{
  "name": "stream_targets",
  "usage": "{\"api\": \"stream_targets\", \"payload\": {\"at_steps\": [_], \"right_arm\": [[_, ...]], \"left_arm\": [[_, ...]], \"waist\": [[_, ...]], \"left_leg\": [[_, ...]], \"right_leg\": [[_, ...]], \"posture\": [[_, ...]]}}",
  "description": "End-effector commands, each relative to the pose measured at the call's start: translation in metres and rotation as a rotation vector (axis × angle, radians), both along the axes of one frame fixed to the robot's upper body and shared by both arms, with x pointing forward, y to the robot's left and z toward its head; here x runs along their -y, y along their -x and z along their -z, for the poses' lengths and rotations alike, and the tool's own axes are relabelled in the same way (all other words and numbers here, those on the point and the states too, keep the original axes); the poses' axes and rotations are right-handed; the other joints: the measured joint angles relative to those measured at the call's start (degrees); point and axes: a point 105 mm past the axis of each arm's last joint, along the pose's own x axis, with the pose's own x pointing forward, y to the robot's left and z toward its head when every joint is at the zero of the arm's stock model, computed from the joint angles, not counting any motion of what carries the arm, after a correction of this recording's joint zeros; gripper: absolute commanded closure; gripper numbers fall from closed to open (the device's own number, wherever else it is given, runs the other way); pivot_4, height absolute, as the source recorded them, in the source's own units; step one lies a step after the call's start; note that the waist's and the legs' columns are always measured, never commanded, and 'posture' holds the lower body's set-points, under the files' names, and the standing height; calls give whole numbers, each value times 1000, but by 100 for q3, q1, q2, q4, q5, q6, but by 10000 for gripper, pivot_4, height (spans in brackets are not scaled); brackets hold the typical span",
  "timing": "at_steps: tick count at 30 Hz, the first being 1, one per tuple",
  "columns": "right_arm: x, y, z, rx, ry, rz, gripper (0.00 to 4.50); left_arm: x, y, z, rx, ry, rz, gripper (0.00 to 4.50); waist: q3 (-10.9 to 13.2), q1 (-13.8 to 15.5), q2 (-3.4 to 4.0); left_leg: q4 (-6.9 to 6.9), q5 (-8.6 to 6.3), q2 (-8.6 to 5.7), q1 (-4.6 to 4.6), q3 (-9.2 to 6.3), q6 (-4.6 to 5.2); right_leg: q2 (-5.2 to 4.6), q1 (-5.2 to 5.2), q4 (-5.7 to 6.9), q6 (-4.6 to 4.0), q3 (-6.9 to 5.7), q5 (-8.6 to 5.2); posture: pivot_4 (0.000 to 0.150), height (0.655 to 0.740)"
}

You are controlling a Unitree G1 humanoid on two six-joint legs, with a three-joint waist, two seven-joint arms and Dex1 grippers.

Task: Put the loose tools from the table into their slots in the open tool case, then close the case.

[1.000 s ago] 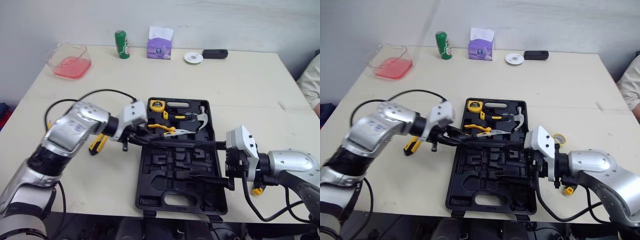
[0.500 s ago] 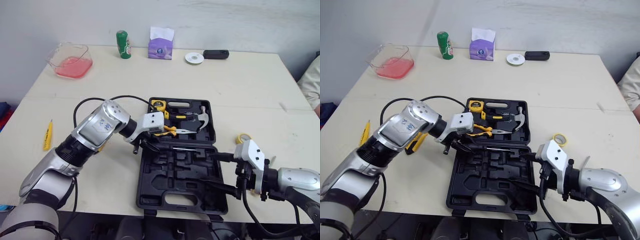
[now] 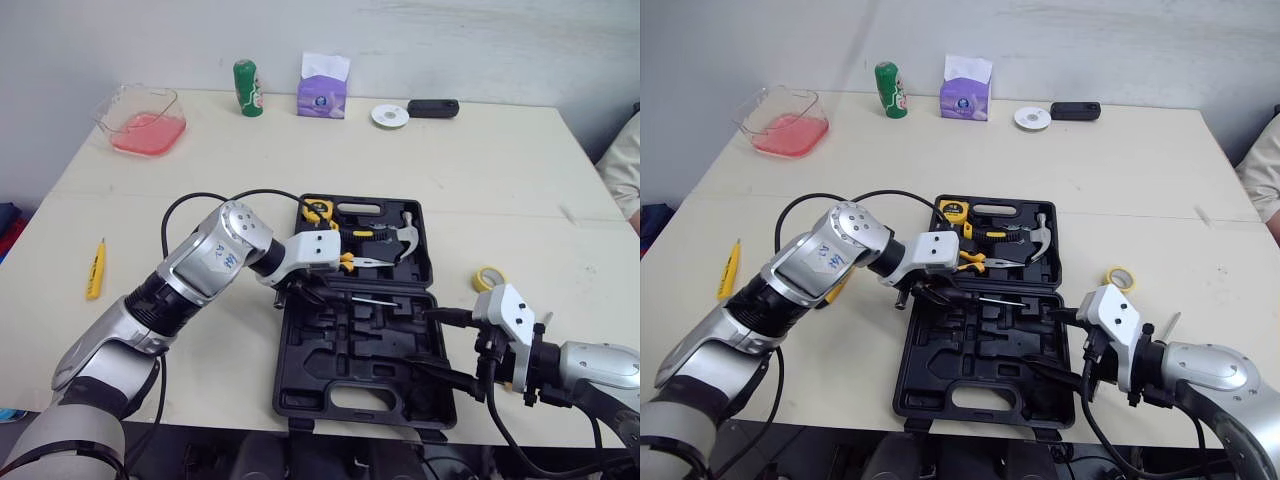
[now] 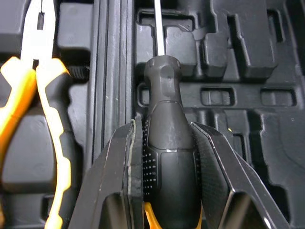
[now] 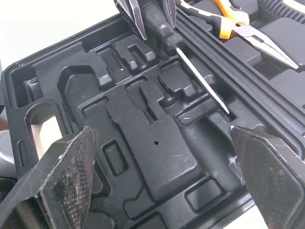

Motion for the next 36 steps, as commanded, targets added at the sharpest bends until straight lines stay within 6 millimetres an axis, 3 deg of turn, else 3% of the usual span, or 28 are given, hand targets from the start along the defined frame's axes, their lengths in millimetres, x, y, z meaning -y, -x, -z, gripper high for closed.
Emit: {"api": "stream_targets", "payload": {"at_steps": [1,4,6,12,14,17,20,24,28,36], "right_arm": [[0,-1,-9,59,4,-2,0],[0,-1,-9,61,6,-2,0],[0,-1,-9,63,8,-3,0],[1,0,-10,67,7,-5,0],[0,0,-10,66,8,-6,0],[-3,1,-8,66,0,-8,0],[-6,-1,-8,72,-18,-6,0],[-4,-1,-9,74,-12,-4,0],[-2,0,-10,76,-1,1,0],[1,1,-11,79,12,9,0]], "left_arm": [[3,-1,-5,41,-2,13,34354],[3,0,-4,44,-8,26,34354],[2,1,-5,44,-8,32,24246],[9,-3,-25,77,94,13,237],[12,-6,-33,105,155,15,237],[17,6,-45,61,401,113,237],[9,14,-48,-28,712,183,7856],[2,6,-28,-169,711,92,26758],[-3,0,-10,-173,663,50,44365],[-8,-7,17,-126,549,26,44768]], "waist": [[0,0,0],[0,0,0],[0,0,0],[0,3,0],[0,2,0],[0,0,0],[-5,-27,9],[-5,-7,8],[-5,13,8],[-5,4,8]], "left_leg": [[0,0,0,0,0,0],[0,0,0,0,0,0],[1,0,0,0,0,0],[3,2,-1,-2,-2,3],[4,2,-1,-4,-4,3],[4,8,0,-6,-4,-8],[4,9,3,0,3,-10],[9,17,-6,0,-4,-15],[9,15,-6,-4,-9,-9],[9,11,-8,-6,-3,-4]], "right_leg": [[0,0,0,0,0,0],[0,0,0,0,0,0],[0,0,1,1,-1,0],[0,0,2,4,-1,2],[0,0,2,4,-1,2],[-2,0,1,6,-1,3],[-6,1,2,6,-1,4],[-2,0,10,6,-13,4],[-6,4,3,14,-12,9],[-10,3,-2,21,-11,13]], "posture": [[1500,7244],[1500,7244],[1500,7244],[1500,7244],[1500,7244],[1500,7244],[1500,7244],[1500,7244],[1500,7244],[1500,7244]]}}
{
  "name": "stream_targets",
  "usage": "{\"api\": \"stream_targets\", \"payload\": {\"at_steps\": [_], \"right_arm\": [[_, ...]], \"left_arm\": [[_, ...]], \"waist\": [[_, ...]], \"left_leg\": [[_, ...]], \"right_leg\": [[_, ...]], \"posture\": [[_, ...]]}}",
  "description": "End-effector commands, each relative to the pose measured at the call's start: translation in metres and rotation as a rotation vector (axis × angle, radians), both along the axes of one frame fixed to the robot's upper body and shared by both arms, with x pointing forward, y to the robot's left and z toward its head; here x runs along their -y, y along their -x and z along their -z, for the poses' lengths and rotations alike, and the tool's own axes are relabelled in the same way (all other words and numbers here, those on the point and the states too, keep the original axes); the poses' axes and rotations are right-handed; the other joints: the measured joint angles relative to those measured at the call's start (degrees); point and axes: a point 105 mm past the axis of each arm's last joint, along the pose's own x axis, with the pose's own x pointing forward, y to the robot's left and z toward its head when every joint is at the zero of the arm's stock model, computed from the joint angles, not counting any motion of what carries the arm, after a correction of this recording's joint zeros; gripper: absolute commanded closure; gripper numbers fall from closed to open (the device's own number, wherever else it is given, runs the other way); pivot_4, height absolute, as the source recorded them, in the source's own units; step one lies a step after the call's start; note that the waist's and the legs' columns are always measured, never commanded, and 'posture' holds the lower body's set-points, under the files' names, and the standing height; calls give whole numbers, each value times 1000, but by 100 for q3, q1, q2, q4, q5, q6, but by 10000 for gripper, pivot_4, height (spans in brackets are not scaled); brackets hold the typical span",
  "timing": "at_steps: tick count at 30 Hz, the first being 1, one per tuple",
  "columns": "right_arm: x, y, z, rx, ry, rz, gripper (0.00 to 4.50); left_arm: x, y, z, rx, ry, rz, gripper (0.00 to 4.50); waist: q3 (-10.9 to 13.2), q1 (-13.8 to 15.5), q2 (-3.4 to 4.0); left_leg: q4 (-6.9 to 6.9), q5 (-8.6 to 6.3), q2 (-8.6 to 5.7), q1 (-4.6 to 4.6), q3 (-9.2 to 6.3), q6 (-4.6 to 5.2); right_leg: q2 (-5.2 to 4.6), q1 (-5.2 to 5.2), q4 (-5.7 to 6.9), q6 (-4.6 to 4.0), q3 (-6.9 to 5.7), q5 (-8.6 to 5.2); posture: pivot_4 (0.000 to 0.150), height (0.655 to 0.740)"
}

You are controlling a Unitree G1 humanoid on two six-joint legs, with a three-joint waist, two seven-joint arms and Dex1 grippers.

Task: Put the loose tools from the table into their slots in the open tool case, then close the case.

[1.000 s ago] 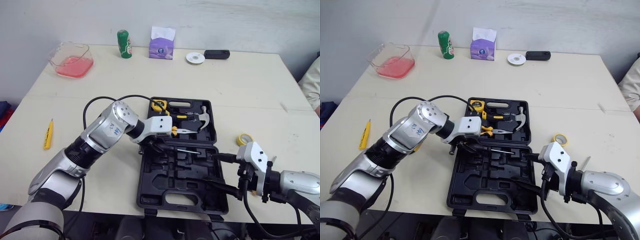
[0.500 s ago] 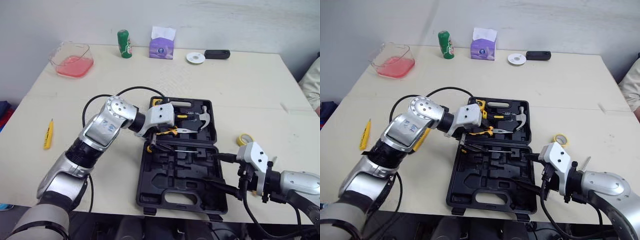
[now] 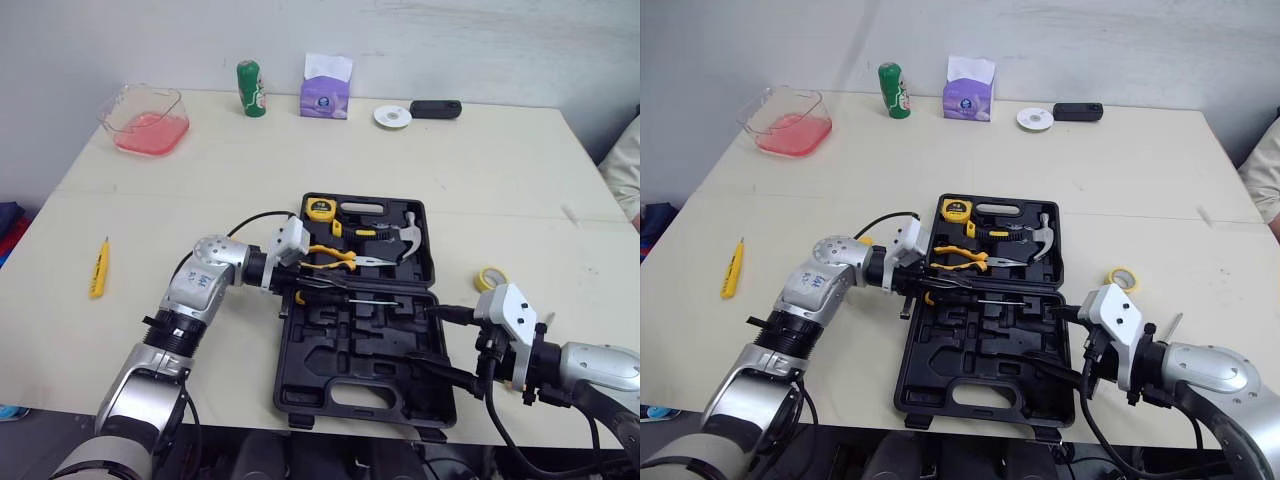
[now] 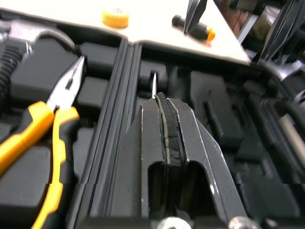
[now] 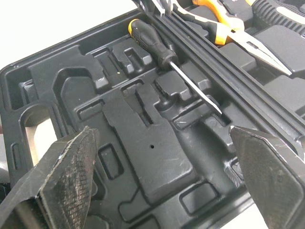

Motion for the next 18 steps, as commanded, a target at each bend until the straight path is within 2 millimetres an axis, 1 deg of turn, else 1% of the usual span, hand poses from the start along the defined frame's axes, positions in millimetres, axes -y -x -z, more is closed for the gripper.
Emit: {"api": "stream_targets", "payload": {"at_steps": [1,6,10,14,18], "right_arm": [[-1,3,-11,56,17,-15,0],[-1,3,-12,60,21,-11,0],[0,3,-11,61,22,-6,0],[0,4,-11,59,22,-5,0],[1,3,-10,58,25,1,0]], "left_arm": [[-1,-2,5,37,-52,-1,44768],[-3,-4,24,60,-169,-7,44768],[-5,-2,28,47,-211,9,44768],[-6,0,32,58,-251,24,44768],[-8,5,49,74,-355,56,44768]], "waist": [[0,-1,0],[-1,-2,1],[-2,-4,1],[-5,-12,4],[-10,-14,5]], "left_leg": [[0,0,0,0,0,0],[0,0,1,2,0,0],[0,-11,1,7,0,20],[0,-11,1,9,-1,20],[-2,-12,2,25,2,21]], "right_leg": [[0,0,0,0,0,0],[0,1,1,0,1,0],[-3,6,2,0,1,0],[-2,7,2,0,0,0],[-2,20,2,-2,1,-1]], "posture": [[1500,7244],[1500,7244],[1500,7244],[1500,7244],[1500,7244]]}}
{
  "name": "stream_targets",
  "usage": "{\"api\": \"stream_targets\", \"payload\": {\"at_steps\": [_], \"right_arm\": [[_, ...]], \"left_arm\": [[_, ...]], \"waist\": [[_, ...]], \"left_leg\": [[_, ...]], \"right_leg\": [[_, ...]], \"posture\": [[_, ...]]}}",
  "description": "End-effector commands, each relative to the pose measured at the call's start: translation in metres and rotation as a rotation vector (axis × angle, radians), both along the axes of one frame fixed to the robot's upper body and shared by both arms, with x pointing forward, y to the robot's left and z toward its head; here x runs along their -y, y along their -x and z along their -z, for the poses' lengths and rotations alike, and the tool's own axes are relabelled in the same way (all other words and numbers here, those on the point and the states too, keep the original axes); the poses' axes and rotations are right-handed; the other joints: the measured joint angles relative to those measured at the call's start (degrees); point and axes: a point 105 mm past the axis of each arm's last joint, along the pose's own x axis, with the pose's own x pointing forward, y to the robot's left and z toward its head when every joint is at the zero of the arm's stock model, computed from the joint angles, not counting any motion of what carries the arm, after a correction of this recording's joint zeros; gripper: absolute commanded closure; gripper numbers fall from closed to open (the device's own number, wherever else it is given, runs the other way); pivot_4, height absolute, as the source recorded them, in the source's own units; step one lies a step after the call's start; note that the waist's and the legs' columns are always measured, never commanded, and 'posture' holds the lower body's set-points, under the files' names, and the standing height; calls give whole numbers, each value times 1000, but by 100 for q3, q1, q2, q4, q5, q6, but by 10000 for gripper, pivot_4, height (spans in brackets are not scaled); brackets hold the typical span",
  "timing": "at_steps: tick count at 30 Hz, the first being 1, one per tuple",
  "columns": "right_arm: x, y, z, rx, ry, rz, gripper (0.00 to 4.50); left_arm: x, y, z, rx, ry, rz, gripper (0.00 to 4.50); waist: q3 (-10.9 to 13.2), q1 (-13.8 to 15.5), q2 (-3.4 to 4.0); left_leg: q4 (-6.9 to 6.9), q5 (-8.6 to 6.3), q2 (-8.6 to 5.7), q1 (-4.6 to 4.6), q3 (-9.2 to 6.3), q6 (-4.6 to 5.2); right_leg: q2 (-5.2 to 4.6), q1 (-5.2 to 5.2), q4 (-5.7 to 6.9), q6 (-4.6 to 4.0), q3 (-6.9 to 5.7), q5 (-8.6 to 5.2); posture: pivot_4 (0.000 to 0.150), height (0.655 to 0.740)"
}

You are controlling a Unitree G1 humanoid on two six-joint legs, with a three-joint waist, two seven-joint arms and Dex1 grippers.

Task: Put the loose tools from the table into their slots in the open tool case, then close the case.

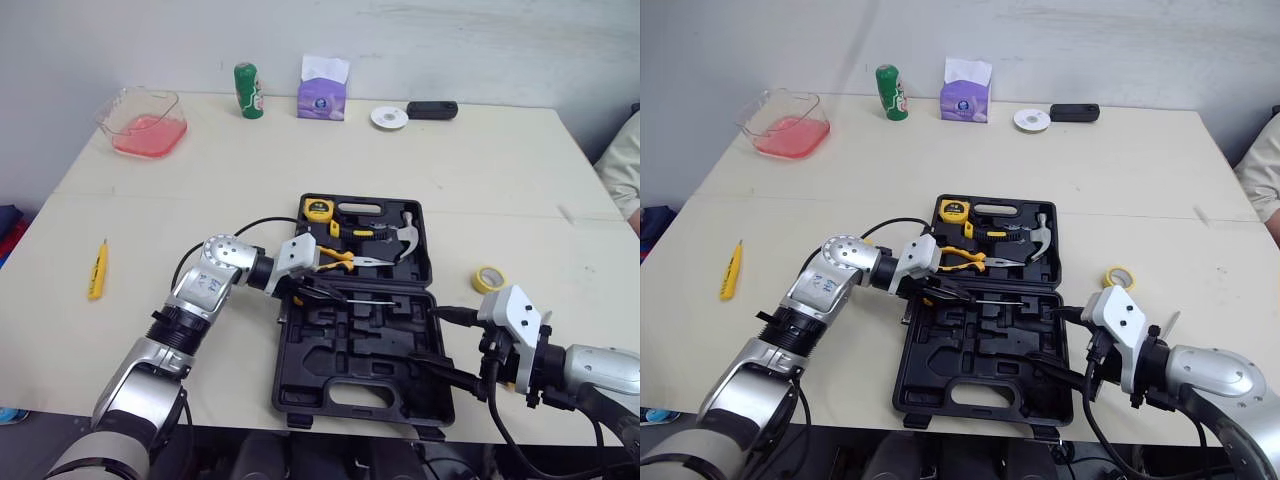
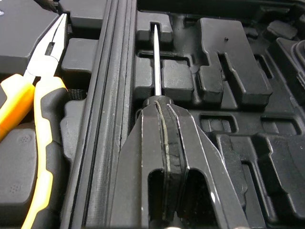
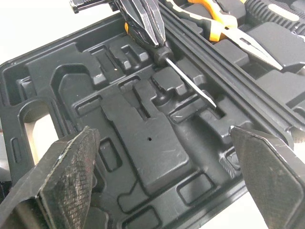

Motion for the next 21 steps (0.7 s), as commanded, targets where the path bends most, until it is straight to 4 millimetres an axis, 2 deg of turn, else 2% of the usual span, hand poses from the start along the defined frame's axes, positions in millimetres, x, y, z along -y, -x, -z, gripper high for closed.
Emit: {"api": "stream_targets", "payload": {"at_steps": [1,7,15,21], "right_arm": [[-2,2,-9,53,20,-13,0],[-3,3,-8,49,25,-19,0],[-2,4,-6,48,27,-11,0],[-2,3,-4,48,28,0,0]], "left_arm": [[-11,8,39,-50,-180,-6,44768],[-15,9,62,-20,-302,-22,44768],[-15,6,62,-51,-308,-49,44768],[-21,7,69,-51,-388,-21,44768]], "waist": [[-5,2,0],[-103,15,8],[-188,11,11],[-193,16,14]], "left_leg": [[-4,-3,0,13,2,4],[-10,-19,5,46,6,17],[-10,-34,7,63,-4,20],[-10,-34,4,63,-10,21]], "right_leg": [[0,11,-2,-2,1,-1],[-5,40,-8,-8,5,-5],[-25,62,-13,-20,26,-12],[-51,70,-18,-21,18,-13]], "posture": [[1500,7244],[1500,7244],[1500,7244],[1500,7244]]}}
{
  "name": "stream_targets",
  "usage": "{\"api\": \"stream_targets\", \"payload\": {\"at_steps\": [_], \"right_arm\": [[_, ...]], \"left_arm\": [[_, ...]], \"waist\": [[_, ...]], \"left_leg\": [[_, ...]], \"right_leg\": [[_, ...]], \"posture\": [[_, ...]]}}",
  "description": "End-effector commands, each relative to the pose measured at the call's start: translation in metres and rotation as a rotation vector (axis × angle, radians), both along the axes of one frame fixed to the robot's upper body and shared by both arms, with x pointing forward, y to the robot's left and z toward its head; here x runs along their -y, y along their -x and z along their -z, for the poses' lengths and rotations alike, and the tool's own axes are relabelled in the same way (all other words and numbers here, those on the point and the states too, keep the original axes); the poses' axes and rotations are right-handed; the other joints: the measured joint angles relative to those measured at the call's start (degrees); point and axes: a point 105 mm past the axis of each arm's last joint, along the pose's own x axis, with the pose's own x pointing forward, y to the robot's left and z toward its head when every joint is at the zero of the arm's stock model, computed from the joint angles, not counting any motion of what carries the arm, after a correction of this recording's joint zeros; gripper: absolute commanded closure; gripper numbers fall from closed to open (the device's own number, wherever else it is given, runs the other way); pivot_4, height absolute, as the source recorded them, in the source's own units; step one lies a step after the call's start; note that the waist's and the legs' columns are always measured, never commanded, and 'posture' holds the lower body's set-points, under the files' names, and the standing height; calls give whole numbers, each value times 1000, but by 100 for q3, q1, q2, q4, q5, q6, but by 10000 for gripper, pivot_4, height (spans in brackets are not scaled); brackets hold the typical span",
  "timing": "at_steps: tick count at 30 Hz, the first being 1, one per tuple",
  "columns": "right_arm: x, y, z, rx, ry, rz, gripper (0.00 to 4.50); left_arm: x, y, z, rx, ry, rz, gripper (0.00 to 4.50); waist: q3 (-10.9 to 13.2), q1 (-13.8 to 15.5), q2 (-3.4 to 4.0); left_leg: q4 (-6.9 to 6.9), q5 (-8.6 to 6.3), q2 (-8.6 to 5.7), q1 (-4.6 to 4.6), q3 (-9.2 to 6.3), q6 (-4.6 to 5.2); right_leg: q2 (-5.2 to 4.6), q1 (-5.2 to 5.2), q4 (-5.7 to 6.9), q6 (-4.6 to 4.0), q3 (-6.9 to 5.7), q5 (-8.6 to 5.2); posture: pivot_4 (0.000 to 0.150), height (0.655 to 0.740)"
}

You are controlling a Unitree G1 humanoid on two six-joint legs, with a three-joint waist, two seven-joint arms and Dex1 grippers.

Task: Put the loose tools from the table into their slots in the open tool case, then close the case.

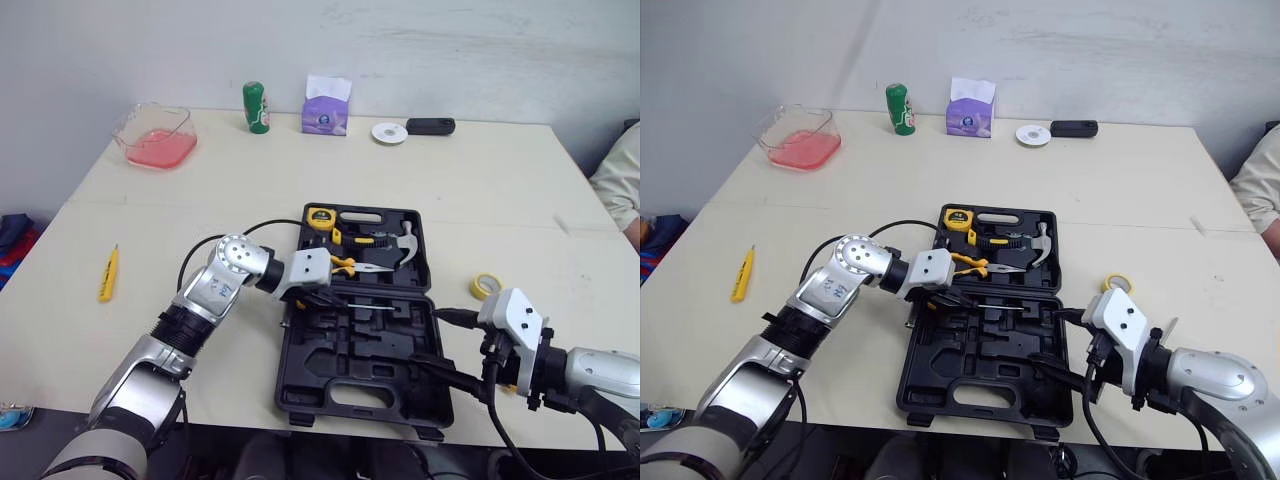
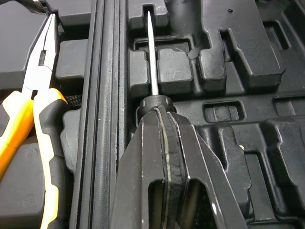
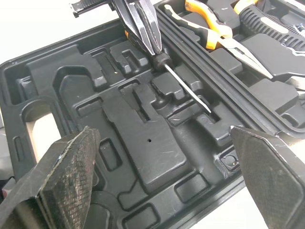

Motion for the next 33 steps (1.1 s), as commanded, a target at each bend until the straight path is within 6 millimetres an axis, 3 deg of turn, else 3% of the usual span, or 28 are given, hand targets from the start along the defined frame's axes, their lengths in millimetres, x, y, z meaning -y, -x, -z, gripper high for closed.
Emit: {"api": "stream_targets", "payload": {"at_steps": [1,10,12,14,17,20,23,25,27,29,33], "right_arm": [[-6,3,-6,46,3,-23,0],[-1,2,-6,44,16,-14,0],[-1,2,-7,44,16,-14,0],[0,2,-8,47,15,-10,0],[4,1,-12,72,15,-9,0],[15,-3,-22,111,29,-10,0],[52,-16,-43,133,39,92,0],[78,-12,-47,61,31,152,0],[96,-7,-47,4,28,185,0],[111,-6,-48,-6,35,222,0],[165,0,-48,-35,117,362,0]], "left_arm": [[-28,8,56,-126,-241,-45,44768],[-17,-2,53,-70,-262,-49,44768],[-10,-4,33,-79,-142,-50,44768],[-4,-2,-2,-95,50,-44,44768],[-10,-1,-43,-135,273,-108,44768],[-39,-2,-68,-121,398,-237,35712],[-108,13,-83,-104,510,-512,22286],[-149,36,-83,-133,560,-670,12420],[-177,53,-73,-166,572,-794,2324],[-197,63,-66,-194,605,-910,1054],[-274,92,-48,-116,594,-1262,1054]], "waist": [[-3,-2,1],[-25,12,25],[-28,23,31],[-22,5,27],[42,-27,21],[67,-50,9],[95,-177,29],[123,-206,26],[128,-170,25],[135,-103,20],[138,-8,22]], "left_leg": [[0,0,0,0,-2,1],[-2,-3,0,7,-18,3],[-2,-4,-5,6,-27,6],[-2,-3,-6,3,-29,7],[-3,-3,-3,-17,-31,7],[-2,4,-2,-75,-29,-5],[-2,32,0,-90,-27,-36],[-11,31,0,-80,-23,-33],[-14,25,2,-82,-33,-23],[-13,15,-1,-82,-45,-9],[-7,11,-11,-85,-59,-13]], "right_leg": [[0,2,-3,0,-2,0],[-8,28,-23,-8,-16,-5],[-16,36,-30,-13,-25,-7],[-19,36,-33,-19,-26,-11],[-20,15,-28,-5,-27,-3],[-14,-60,2,-1,-23,-1],[-3,-77,4,0,-28,-1],[-4,-75,2,1,-26,-2],[-6,-72,-9,0,-24,-3],[-10,-63,-14,-1,-33,-4],[-29,-57,-31,-23,-44,1]], "posture": [[1500,7244],[1500,7244],[1500,7244],[1500,7244],[1500,7244],[1500,7244],[1500,7244],[1500,7244],[1500,7244],[1500,7244],[1500,7244]]}}
